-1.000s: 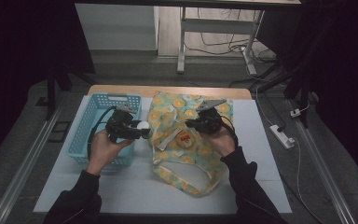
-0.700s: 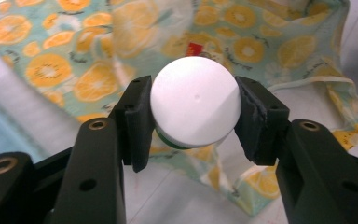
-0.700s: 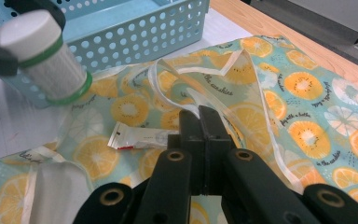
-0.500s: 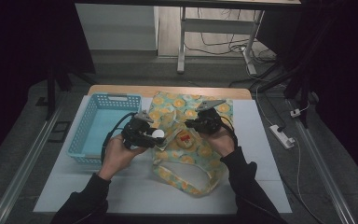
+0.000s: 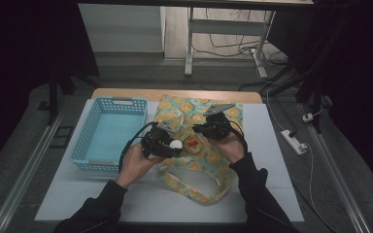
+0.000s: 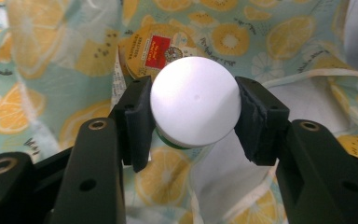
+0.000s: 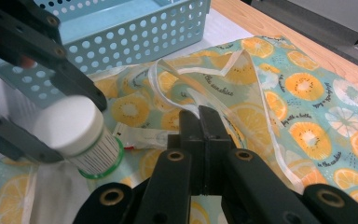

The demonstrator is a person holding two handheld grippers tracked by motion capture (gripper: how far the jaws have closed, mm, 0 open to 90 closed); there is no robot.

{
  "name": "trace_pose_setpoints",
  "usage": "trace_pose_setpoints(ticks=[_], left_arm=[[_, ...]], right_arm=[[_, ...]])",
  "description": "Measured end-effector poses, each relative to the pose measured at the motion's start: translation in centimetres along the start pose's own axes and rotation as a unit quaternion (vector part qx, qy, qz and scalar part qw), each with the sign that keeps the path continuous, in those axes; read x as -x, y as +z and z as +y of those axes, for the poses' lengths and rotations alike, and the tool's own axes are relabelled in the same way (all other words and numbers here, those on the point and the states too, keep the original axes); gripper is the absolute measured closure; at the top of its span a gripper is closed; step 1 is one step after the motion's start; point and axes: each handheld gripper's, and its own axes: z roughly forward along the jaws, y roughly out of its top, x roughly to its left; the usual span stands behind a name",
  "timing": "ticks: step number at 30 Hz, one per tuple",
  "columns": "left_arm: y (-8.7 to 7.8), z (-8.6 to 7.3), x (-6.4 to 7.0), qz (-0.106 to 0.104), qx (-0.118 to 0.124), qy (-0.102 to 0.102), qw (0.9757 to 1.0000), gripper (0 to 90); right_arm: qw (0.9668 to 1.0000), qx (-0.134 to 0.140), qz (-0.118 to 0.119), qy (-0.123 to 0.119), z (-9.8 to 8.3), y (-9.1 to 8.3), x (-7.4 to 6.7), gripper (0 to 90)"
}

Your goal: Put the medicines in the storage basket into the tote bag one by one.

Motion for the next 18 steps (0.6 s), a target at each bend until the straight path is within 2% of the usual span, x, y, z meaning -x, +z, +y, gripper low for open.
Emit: trace_pose_setpoints(ticks=[8, 12, 18], left_arm=[[2.2, 0.1, 0.0, 0.014, -0.021, 0.007, 0.9997, 50.3], [3.1, 0.3, -0.2, 0.018, -0.024, 0.003, 0.9995, 50.3], [4.1, 0.6, -0.5, 0.036, -0.034, -0.001, 0.9988, 50.2]], right_arm=[[1.0, -0.001, 0.0, 0.0, 0.0, 0.0, 0.0, 90.0], [1.0, -0.002, 0.001, -0.001, 0.0, 0.1, 0.0, 90.0], [1.0, -0.004, 0.001, 0.0, -0.1, 0.2, -0.1, 90.0]])
